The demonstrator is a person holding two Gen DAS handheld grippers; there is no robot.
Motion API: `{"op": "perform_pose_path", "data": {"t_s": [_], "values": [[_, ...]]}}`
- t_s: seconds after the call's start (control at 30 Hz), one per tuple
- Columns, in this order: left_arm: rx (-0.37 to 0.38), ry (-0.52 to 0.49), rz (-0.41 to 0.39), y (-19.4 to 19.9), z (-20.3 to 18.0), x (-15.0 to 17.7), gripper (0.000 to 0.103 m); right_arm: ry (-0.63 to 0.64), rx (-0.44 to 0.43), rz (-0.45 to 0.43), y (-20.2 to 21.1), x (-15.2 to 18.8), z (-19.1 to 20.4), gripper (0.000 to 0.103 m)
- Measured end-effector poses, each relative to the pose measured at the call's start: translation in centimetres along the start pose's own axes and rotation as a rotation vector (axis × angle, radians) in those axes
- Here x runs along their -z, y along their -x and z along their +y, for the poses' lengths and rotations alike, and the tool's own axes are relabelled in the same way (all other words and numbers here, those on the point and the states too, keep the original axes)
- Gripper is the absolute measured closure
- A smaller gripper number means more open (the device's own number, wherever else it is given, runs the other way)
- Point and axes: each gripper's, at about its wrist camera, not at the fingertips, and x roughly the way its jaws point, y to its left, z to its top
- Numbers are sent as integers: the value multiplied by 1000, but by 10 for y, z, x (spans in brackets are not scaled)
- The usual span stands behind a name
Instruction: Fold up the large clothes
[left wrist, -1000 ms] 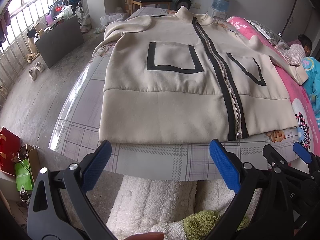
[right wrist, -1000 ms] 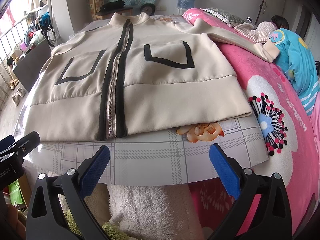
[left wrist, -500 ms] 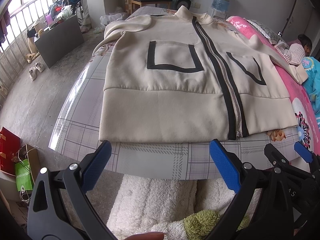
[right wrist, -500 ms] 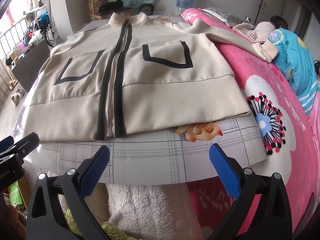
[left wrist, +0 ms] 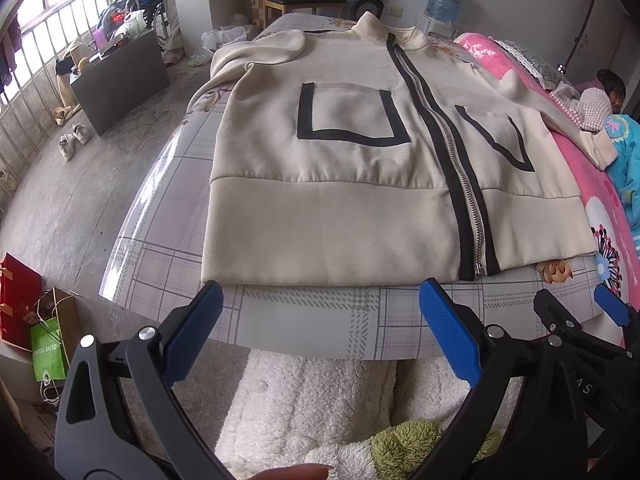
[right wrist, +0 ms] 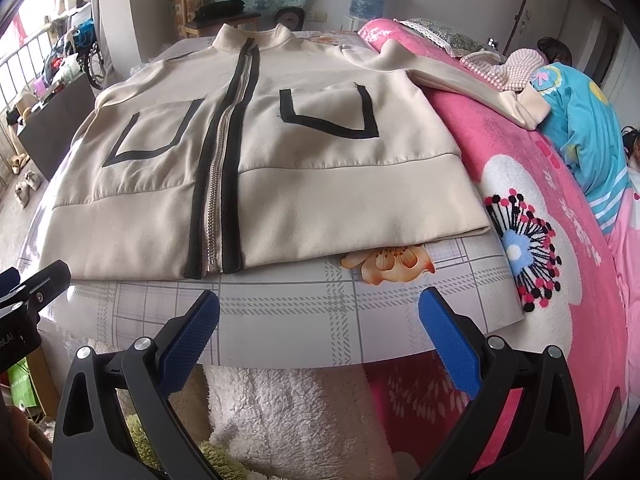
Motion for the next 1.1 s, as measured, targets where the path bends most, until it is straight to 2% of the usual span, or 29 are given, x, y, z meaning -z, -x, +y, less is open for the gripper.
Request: {"op": "perform_pose_path", "data": {"t_s": [0.8, 1.1], "values": [[-5, 1, -2, -1, -2, -2, 8, 41, 47, -26, 5, -4, 3, 6], [-7, 3, -5, -1, -3, -13, 8, 55, 76, -48, 9, -13, 4, 6]]}}
